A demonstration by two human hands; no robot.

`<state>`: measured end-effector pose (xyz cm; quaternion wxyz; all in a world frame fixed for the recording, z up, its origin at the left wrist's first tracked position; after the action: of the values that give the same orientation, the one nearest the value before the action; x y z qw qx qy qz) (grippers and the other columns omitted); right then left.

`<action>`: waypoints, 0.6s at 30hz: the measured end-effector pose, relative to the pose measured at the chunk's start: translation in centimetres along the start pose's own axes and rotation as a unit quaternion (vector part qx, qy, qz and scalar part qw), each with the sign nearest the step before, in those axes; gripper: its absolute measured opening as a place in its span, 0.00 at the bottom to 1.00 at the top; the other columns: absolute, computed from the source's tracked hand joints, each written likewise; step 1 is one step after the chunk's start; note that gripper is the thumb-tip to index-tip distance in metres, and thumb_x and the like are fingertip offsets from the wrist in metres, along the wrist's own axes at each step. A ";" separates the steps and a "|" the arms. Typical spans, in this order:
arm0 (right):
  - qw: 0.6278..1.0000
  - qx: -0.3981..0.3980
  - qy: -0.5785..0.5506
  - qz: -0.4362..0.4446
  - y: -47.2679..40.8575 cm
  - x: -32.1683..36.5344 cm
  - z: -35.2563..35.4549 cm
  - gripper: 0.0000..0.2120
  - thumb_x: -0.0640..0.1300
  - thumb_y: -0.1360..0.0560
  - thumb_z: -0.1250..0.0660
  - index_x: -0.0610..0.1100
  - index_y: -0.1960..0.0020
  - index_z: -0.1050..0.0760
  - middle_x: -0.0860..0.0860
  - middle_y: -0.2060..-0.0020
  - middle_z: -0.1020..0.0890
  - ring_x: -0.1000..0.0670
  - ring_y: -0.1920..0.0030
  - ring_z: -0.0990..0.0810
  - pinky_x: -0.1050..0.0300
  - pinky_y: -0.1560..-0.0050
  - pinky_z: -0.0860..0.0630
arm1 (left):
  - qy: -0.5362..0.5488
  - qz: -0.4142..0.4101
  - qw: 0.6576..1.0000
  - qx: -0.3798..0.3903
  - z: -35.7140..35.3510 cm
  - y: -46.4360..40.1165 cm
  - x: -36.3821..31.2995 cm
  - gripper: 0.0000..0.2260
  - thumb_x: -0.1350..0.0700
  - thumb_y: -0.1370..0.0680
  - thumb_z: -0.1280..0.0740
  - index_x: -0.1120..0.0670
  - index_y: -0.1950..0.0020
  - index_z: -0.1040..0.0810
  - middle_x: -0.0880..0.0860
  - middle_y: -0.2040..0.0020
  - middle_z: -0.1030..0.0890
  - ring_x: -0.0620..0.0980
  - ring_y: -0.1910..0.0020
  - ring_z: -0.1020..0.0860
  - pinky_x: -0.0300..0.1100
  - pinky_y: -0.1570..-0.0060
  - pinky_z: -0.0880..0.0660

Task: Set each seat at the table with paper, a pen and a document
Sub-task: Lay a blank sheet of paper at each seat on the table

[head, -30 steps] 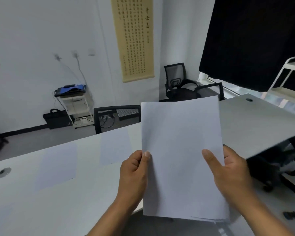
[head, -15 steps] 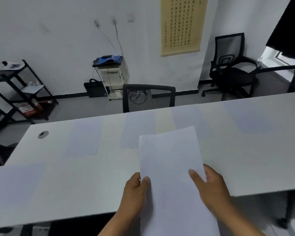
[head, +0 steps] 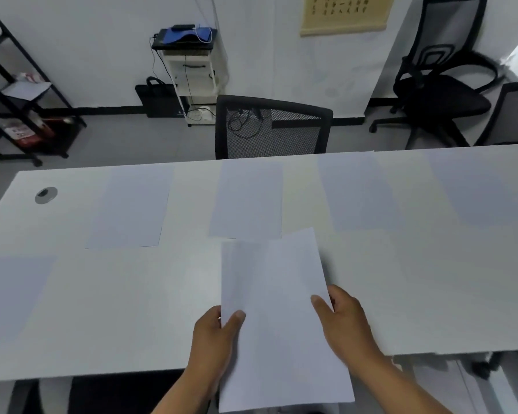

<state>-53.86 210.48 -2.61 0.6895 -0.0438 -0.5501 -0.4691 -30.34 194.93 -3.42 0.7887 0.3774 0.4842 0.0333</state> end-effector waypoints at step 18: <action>0.994 -0.022 0.096 -0.037 -4.0 -3.8 -2.9 0.19 0.49 0.17 0.31 0.42 0.60 0.34 0.50 0.67 0.28 0.50 0.67 0.32 0.52 0.65 0.35 | 0.121 0.072 0.986 -0.083 9.9 -1.0 6.0 0.16 0.54 0.12 0.34 0.67 0.48 0.19 0.67 0.48 0.13 0.58 0.53 0.15 0.59 0.41 0.19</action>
<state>-54.42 208.88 -8.64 0.7201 0.0066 -0.4726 -0.5080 -19.66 191.19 -6.03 0.7483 0.3372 0.5436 0.1755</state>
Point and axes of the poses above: each hand's wrist, its own y-axis away from the middle knuckle, its own z-axis out of the back of the hand, x = y × z, the point moved 9 cm from there along -y, towards the middle knuckle
